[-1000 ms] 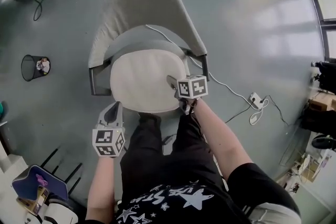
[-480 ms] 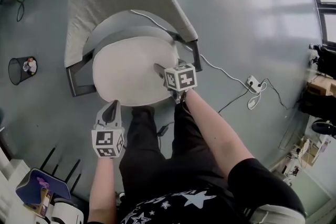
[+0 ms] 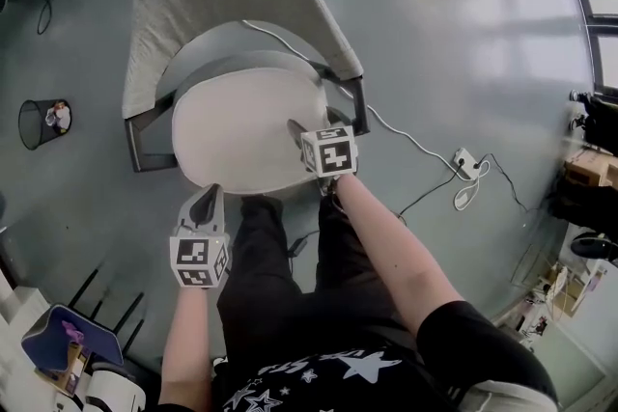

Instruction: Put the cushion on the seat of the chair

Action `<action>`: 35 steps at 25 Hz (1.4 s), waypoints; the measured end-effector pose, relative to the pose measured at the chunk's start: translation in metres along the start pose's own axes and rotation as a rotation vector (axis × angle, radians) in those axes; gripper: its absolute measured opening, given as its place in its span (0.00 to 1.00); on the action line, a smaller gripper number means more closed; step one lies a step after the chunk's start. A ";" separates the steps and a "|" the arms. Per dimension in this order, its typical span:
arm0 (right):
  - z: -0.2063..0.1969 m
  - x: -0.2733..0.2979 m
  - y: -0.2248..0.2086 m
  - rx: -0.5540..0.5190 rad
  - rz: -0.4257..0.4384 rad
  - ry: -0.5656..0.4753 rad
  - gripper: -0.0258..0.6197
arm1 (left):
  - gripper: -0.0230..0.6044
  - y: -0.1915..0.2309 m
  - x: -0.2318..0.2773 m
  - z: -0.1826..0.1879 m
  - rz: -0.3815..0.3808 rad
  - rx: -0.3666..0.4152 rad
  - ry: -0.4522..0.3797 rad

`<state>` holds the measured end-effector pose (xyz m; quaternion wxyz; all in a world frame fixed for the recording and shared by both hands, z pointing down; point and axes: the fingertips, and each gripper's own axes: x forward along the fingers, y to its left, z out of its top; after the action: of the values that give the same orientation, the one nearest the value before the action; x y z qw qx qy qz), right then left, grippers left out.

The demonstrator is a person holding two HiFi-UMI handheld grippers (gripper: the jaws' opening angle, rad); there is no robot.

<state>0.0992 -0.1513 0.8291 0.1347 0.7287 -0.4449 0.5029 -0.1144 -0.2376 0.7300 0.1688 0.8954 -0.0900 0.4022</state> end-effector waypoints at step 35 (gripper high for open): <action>0.090 -0.191 0.074 -0.395 0.583 -0.026 0.05 | 0.05 -0.127 -0.127 0.119 0.461 -0.362 -0.514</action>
<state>0.0772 -0.1528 0.6063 0.1182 0.5371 -0.7248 0.4149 -0.0780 -0.1614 0.5316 0.2013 0.8789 -0.3977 0.1698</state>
